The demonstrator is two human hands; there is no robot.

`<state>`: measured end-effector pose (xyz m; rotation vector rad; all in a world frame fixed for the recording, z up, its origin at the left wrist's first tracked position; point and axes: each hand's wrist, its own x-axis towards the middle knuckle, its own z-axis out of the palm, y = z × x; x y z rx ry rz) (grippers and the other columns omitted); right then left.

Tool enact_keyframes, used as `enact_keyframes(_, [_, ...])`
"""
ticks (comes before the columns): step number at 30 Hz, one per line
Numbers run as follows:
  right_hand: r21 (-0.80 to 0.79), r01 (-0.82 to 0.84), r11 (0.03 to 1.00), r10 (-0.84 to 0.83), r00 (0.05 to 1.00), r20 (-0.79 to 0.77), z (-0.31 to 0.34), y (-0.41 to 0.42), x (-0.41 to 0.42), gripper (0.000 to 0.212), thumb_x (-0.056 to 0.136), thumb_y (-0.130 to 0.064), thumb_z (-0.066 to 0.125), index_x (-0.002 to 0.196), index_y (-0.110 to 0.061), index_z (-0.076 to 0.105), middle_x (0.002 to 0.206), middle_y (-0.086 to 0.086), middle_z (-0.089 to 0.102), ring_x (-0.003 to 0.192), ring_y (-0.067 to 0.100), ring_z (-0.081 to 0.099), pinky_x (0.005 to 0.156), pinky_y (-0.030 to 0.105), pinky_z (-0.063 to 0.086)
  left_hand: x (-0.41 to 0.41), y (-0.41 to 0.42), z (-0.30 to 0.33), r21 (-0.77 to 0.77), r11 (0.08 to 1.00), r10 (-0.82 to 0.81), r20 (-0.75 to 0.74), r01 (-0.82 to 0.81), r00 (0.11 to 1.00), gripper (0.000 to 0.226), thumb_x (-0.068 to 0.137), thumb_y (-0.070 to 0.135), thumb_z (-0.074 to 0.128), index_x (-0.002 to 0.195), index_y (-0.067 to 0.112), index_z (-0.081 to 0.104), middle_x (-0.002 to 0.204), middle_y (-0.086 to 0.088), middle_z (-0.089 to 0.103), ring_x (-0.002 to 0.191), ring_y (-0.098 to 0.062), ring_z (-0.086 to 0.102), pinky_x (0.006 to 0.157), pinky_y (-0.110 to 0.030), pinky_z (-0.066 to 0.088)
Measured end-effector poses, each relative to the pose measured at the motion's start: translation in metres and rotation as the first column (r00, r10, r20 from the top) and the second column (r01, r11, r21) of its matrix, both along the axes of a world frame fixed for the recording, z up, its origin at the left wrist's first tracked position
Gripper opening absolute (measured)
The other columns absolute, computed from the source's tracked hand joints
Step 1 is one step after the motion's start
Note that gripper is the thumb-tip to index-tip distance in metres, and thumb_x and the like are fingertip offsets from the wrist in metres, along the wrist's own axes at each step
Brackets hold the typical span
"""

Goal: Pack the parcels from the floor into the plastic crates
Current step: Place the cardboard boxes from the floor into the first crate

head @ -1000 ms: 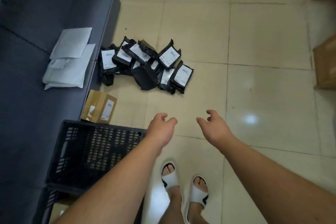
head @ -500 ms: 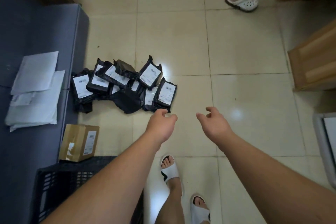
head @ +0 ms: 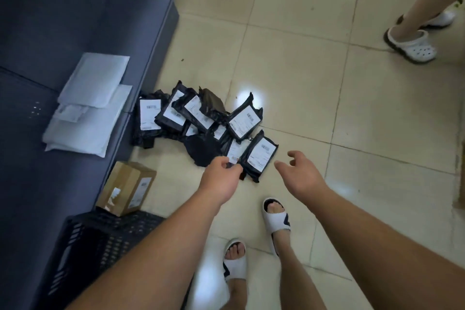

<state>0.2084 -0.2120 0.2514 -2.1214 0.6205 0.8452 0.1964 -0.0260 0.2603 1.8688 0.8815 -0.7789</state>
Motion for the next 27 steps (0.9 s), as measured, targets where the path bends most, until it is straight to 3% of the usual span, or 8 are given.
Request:
enact_keyframes(3, [0.0, -0.146, 0.989, 0.146, 0.989, -0.026, -0.004, 0.025, 0.03, 0.062, 0.096, -0.043, 0.055, 0.152, -0.02, 0.04, 0.15, 0.008, 0.047, 0.119, 0.027, 0.057, 0.098, 0.035, 0.046, 0.009, 0.028, -0.002, 0.058, 0.997, 0.058, -0.033, -0.056, 0.998, 0.054, 0.097, 0.037, 0.057, 0.148, 0.023, 0.046, 0.139, 0.004, 0.052, 0.111, -0.019, 0.052, 0.09, -0.031, 0.044])
enact_keyframes(6, [-0.002, -0.307, 0.952, 0.306, 0.951, -0.048, -0.005, 0.051, 0.052, 0.06, 0.095, -0.043, 0.055, 0.149, -0.02, 0.043, 0.149, 0.007, 0.048, 0.124, 0.029, 0.056, 0.096, 0.033, 0.045, 0.007, 0.056, -0.006, 0.111, 0.989, 0.109, -0.052, -0.102, 0.993, 0.055, 0.096, 0.036, 0.055, 0.148, 0.023, 0.045, 0.151, 0.001, 0.046, 0.121, -0.022, 0.052, 0.089, -0.029, 0.038])
enact_keyframes(9, [-0.021, -0.456, 0.89, 0.454, 0.889, -0.06, -0.006, 0.082, 0.069, 0.052, 0.095, -0.039, 0.055, 0.142, -0.018, 0.048, 0.14, 0.008, 0.053, 0.122, 0.029, 0.055, 0.091, 0.033, 0.045, -0.001, 0.082, -0.011, 0.117, 0.975, 0.197, -0.047, -0.191, 0.979, 0.054, 0.095, 0.035, 0.056, 0.147, 0.024, 0.045, 0.15, -0.001, 0.046, 0.113, -0.019, 0.051, 0.087, -0.029, 0.037])
enact_keyframes(11, [-0.036, -0.533, 0.845, 0.53, 0.845, -0.073, -0.008, 0.108, 0.076, 0.058, 0.092, -0.042, 0.055, 0.144, -0.018, 0.047, 0.141, 0.007, 0.054, 0.124, 0.029, 0.054, 0.094, 0.034, 0.045, -0.011, 0.101, -0.017, 0.125, 0.961, 0.254, -0.055, -0.246, 0.966, 0.054, 0.095, 0.035, 0.057, 0.146, 0.024, 0.046, 0.15, -0.001, 0.046, 0.109, -0.019, 0.05, 0.086, -0.029, 0.037])
enact_keyframes(15, [-0.036, -0.651, 0.758, 0.645, 0.758, -0.099, -0.021, 0.16, 0.078, 0.065, 0.087, -0.046, 0.054, 0.146, -0.02, 0.045, 0.142, 0.011, 0.053, 0.125, 0.033, 0.054, 0.104, 0.041, 0.046, -0.039, 0.139, -0.036, 0.126, 0.924, 0.373, -0.09, -0.361, 0.923, 0.055, 0.093, 0.036, 0.058, 0.146, 0.023, 0.047, 0.15, -0.003, 0.045, 0.123, -0.024, 0.053, 0.09, -0.03, 0.041])
enact_keyframes(21, [-0.077, -0.802, 0.592, 0.793, 0.597, -0.123, -0.043, 0.239, 0.069, 0.058, 0.09, -0.038, 0.055, 0.144, -0.018, 0.047, 0.141, 0.013, 0.052, 0.122, 0.034, 0.054, 0.102, 0.043, 0.048, -0.081, 0.2, -0.063, 0.136, 0.867, 0.497, -0.149, -0.48, 0.855, 0.056, 0.093, 0.036, 0.059, 0.146, 0.023, 0.047, 0.15, -0.006, 0.045, 0.124, -0.028, 0.055, 0.091, -0.034, 0.049])
enact_keyframes(27, [-0.074, -0.857, 0.51, 0.846, 0.515, -0.135, -0.059, 0.32, 0.06, 0.062, 0.087, -0.041, 0.058, 0.145, -0.02, 0.045, 0.134, 0.015, 0.055, 0.113, 0.036, 0.06, 0.099, 0.046, 0.052, -0.109, 0.262, -0.079, 0.127, 0.815, 0.578, -0.139, -0.565, 0.804, 0.056, 0.097, 0.035, 0.056, 0.15, 0.021, 0.043, 0.153, -0.006, 0.046, 0.127, -0.028, 0.054, 0.083, -0.03, 0.042])
